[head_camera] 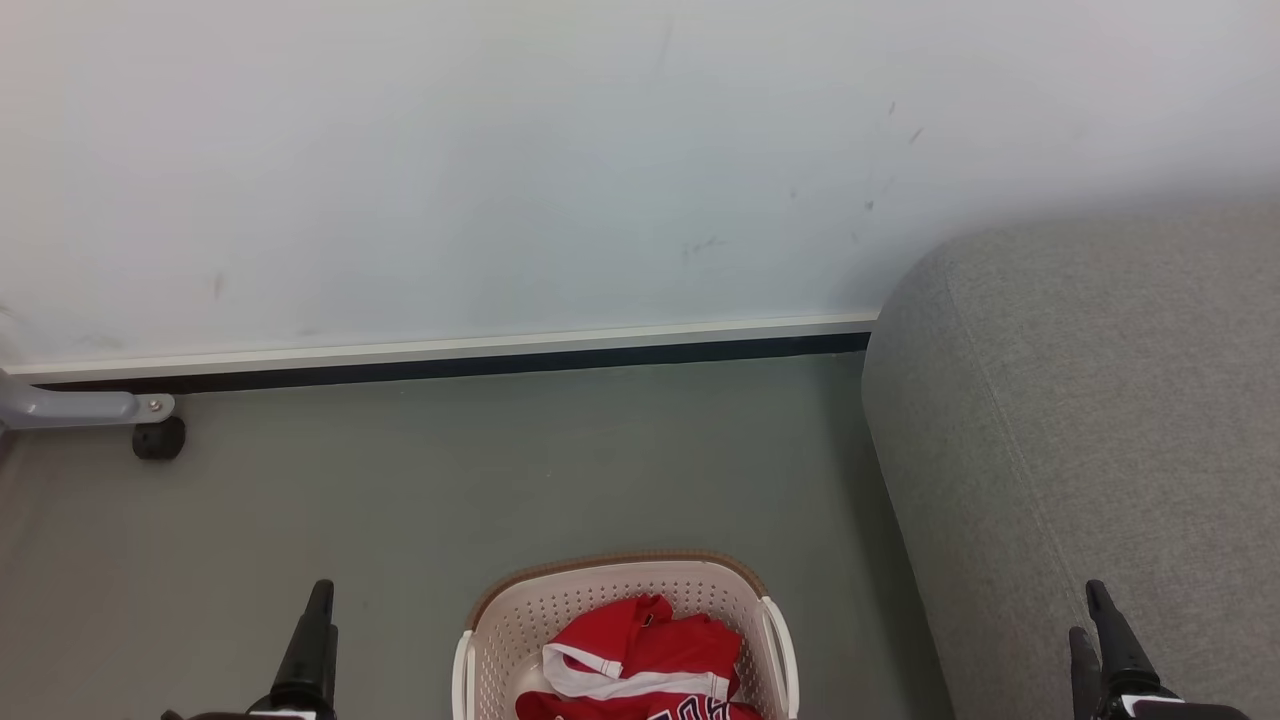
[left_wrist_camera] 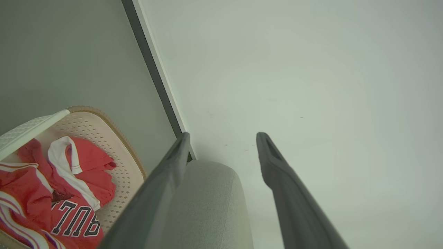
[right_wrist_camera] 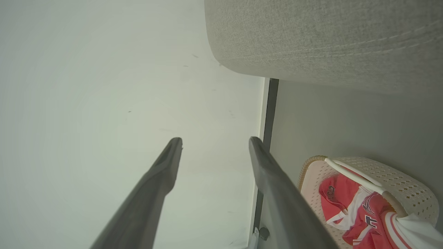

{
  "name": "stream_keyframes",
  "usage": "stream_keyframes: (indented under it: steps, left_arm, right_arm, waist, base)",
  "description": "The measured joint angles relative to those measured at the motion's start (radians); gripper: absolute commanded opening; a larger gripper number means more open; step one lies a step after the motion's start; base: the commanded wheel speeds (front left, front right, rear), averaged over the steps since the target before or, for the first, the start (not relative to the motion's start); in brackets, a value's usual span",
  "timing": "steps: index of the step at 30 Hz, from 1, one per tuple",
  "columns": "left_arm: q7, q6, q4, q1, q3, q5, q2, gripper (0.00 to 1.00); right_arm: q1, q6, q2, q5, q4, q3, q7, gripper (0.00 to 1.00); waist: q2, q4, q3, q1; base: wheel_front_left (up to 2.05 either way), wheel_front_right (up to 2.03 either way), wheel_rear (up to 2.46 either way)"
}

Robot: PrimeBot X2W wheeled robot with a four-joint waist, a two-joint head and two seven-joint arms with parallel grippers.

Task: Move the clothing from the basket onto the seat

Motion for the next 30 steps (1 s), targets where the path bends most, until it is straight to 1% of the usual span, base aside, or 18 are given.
stream_keyframes:
  steps: [6,7,15,25,30]
  left_arm:
    - [-0.019,0.021,-0.022,0.000,-0.021,0.070,0.000,1.00]
    - [-0.022,0.026,-0.026,0.000,-0.024,0.088,0.000,1.00]
    - [-0.047,0.044,-0.049,-0.001,-0.054,0.219,0.002,1.00]
    - [-0.077,0.068,-0.073,-0.005,-0.095,0.394,0.026,1.00]
    - [-0.093,0.078,-0.079,-0.005,-0.108,0.479,0.037,1.00]
  right_arm:
    - [0.000,-0.018,-0.001,-0.064,-0.015,0.011,-0.021,1.00]
    - [0.000,-0.026,-0.001,-0.078,-0.017,0.013,-0.026,1.00]
    - [0.000,-0.051,-0.006,-0.211,-0.039,0.052,-0.051,1.00]
    - [-0.001,-0.070,-0.028,-0.371,-0.066,0.108,-0.082,1.00]
    - [-0.001,-0.079,-0.035,-0.430,-0.076,0.128,-0.096,1.00]
  waist:
    - [0.0000,0.001,-0.001,0.0000]
    - [0.0000,0.001,-0.001,0.0000]
    - [0.0000,0.004,-0.002,0.0002]
    - [0.0000,0.006,-0.002,0.0002]
    - [0.0000,0.007,-0.002,0.0002]
  base:
    - [0.00,0.00,0.00]
    - [0.00,0.00,0.00]
    - [0.00,0.00,0.00]
    - [0.00,0.00,0.00]
    - [0.00,0.00,0.00]
